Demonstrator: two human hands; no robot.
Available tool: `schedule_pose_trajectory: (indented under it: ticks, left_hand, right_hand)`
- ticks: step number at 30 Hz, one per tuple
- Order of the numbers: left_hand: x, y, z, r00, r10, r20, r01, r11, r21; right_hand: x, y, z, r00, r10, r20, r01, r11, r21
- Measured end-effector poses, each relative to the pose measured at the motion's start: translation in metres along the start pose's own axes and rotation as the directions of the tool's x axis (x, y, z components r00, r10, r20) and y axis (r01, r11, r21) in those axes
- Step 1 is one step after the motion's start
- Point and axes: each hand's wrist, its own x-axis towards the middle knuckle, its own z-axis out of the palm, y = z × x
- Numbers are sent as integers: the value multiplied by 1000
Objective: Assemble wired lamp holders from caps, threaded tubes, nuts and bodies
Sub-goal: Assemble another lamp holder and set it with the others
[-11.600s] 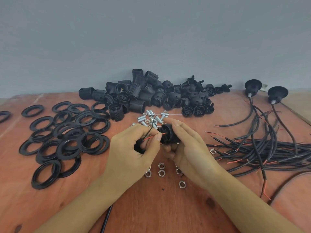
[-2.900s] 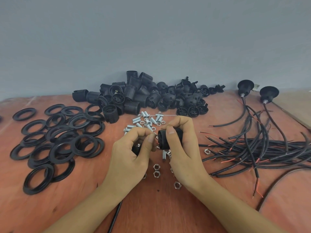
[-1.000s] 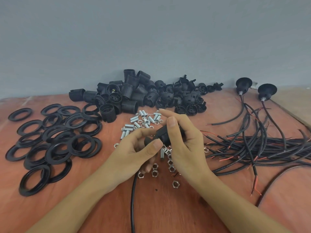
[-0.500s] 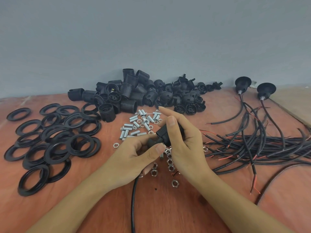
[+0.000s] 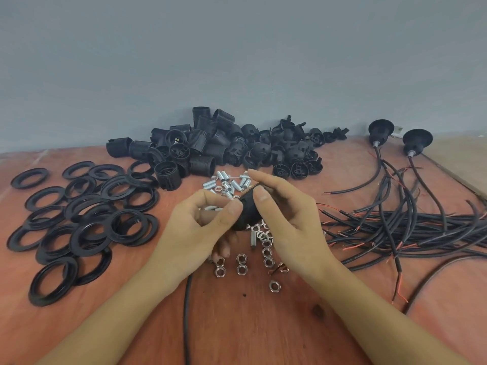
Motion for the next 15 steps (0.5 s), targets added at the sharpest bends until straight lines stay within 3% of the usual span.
schedule_pose_trajectory:
  ticks: [2, 7, 15]
  left_hand:
    - [1, 1, -2, 1000, 24, -7, -24, 1000, -7]
    - [-3, 5, -5, 972, -41, 231, 63, 994, -86]
    - [-5, 1, 6, 994, -16, 110, 26, 996, -86]
  right_hand:
    - [2, -1, 0, 999, 29, -30, -29, 1000, 3]
    - [9, -2, -3, 985, 171, -23, -170, 985, 33]
    - [7, -3, 1, 961, 276, 25, -268, 951, -156]
